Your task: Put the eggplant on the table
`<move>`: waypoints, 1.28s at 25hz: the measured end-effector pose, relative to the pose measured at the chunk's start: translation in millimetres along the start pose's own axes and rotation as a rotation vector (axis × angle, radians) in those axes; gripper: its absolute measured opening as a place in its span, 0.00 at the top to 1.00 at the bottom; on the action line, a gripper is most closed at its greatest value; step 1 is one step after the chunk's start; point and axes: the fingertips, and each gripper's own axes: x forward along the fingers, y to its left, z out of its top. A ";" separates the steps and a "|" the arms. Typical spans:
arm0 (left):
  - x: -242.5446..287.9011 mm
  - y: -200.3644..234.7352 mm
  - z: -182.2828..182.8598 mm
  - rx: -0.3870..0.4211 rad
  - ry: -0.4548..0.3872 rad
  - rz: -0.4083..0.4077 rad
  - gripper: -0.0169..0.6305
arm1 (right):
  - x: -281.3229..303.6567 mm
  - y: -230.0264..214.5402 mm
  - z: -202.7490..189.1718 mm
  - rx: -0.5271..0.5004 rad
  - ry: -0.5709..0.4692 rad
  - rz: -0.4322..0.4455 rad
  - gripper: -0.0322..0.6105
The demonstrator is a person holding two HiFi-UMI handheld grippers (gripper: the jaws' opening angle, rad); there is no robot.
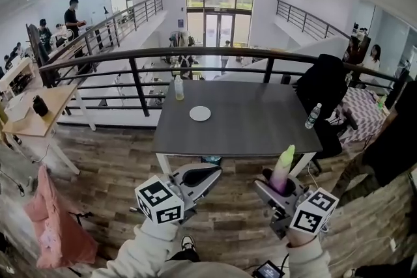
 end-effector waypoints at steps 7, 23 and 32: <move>4.0 58.9 -5.8 -0.066 0.017 -0.025 0.97 | 50.9 -28.3 -6.8 0.063 0.020 -0.014 0.64; -2.8 176.9 2.7 -0.035 0.051 -0.030 0.97 | 157.4 -71.6 3.2 0.098 0.046 -0.068 0.64; -31.6 225.6 2.3 -0.093 0.041 0.027 0.97 | 216.8 -72.5 1.6 0.118 0.085 -0.020 0.64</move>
